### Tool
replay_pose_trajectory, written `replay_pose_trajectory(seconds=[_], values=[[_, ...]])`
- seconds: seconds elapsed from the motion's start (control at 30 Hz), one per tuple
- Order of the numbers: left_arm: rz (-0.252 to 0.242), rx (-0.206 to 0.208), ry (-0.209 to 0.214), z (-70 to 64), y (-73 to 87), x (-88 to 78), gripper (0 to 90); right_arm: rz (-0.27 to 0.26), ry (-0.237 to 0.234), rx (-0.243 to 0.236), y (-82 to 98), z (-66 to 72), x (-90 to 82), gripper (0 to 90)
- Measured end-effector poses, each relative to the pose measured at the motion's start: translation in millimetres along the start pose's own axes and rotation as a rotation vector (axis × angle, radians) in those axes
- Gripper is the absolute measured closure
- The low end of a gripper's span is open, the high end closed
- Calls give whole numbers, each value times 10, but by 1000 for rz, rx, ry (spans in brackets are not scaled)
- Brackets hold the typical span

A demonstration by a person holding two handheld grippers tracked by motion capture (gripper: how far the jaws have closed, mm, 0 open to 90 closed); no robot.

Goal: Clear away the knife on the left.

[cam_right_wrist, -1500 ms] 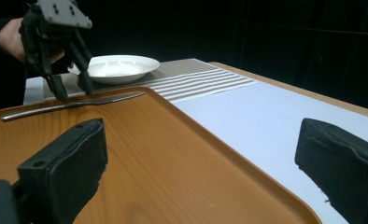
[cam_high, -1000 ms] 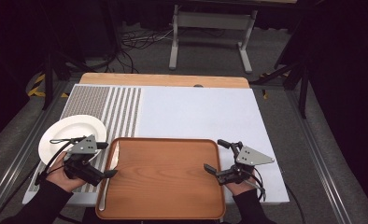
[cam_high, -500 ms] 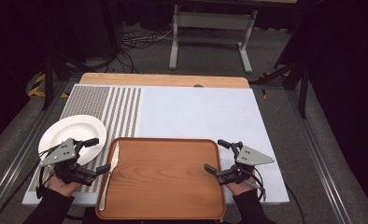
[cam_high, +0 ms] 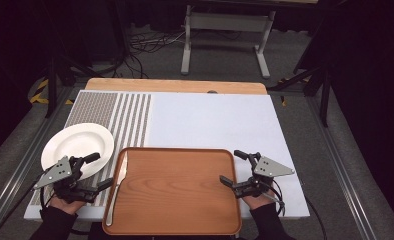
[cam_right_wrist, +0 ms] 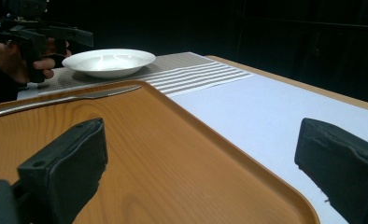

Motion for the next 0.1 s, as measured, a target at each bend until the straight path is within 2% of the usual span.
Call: replay_pose_trajectory(seconds=[0.1], values=[[12,18,-5,-20,9,0,4,-1,-1,3,4,-2,0,28]])
Point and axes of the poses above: each handheld gripper's, and its own axes: x roughly forward along the jaws, y roughly out of its underside, z roughly to its left, the point moved 6 cm from there along x, roughly forward along the jaws, and after that the axes turned 9 degrees about -x, right-handed, at the moved point
